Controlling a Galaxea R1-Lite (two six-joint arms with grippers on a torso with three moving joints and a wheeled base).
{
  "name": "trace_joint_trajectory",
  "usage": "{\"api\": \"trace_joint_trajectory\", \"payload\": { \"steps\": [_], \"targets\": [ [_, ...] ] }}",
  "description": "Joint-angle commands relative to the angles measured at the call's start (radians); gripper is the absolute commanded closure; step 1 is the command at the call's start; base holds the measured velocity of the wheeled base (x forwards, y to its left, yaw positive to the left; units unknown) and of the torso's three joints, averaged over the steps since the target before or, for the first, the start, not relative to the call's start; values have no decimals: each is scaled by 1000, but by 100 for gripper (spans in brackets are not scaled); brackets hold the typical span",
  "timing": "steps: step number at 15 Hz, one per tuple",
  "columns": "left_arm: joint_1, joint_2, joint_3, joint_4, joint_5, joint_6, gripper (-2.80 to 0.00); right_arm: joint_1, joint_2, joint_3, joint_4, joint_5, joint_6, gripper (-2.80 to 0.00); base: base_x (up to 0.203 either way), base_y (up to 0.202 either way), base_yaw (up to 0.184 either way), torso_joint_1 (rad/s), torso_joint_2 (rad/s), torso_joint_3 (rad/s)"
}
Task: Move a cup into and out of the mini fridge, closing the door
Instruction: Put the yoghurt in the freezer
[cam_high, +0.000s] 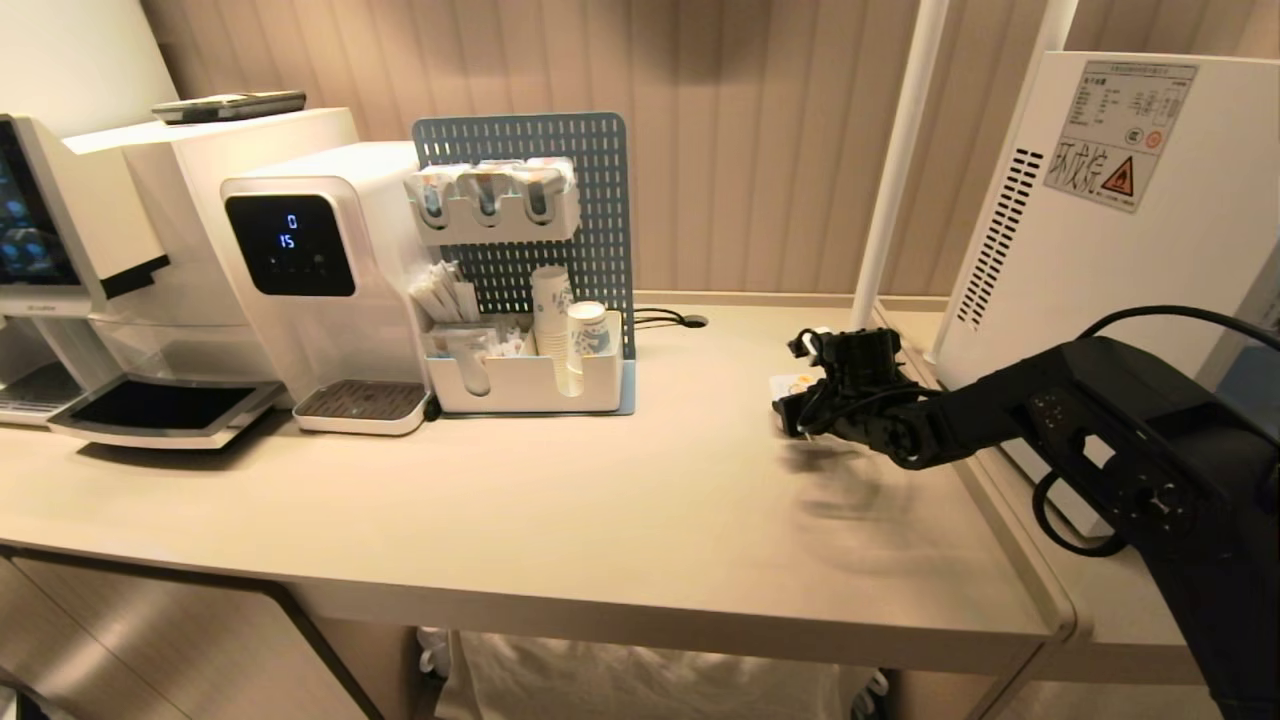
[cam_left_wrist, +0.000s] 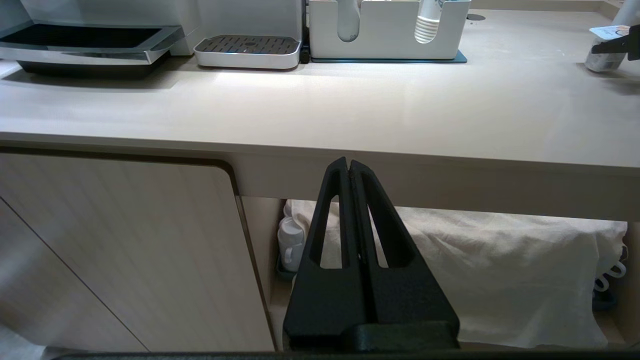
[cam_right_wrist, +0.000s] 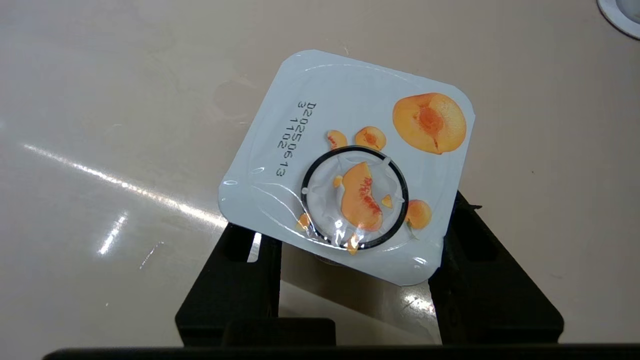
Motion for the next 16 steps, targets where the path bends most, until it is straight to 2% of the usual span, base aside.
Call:
{"api": "trace_joint_trajectory", "payload": {
  "steps": [1, 4, 8, 12, 13, 15, 16],
  "targets": [
    [0, 2, 0, -1, 0, 0, 0, -1, -58, 67, -5, 0, 2, 0, 0, 0, 0, 0, 0, 0],
    [0, 2, 0, -1, 0, 0, 0, -1, -199, 249, -33, 3, 17, 0, 0, 0, 0, 0, 0, 0],
    [0, 2, 0, -1, 0, 0, 0, -1, -476, 560, -147, 5, 26, 0, 0, 0, 0, 0, 0, 0],
    [0, 2, 0, -1, 0, 0, 0, -14, -816, 800, -181, -10, 91, 0, 0, 0, 0, 0, 0, 0],
    [0, 2, 0, -1, 0, 0, 0, -17, -901, 860, -182, -54, 105, 0, 0, 0, 0, 0, 0, 0],
    [0, 2, 0, -1, 0, 0, 0, -4, -1027, 967, -183, -276, 139, 0, 0, 0, 0, 0, 0, 0],
    [0, 2, 0, -1, 0, 0, 0, 13, -1098, 1020, -182, -357, 163, 0, 0, 0, 0, 0, 0, 0]
  ]
}}
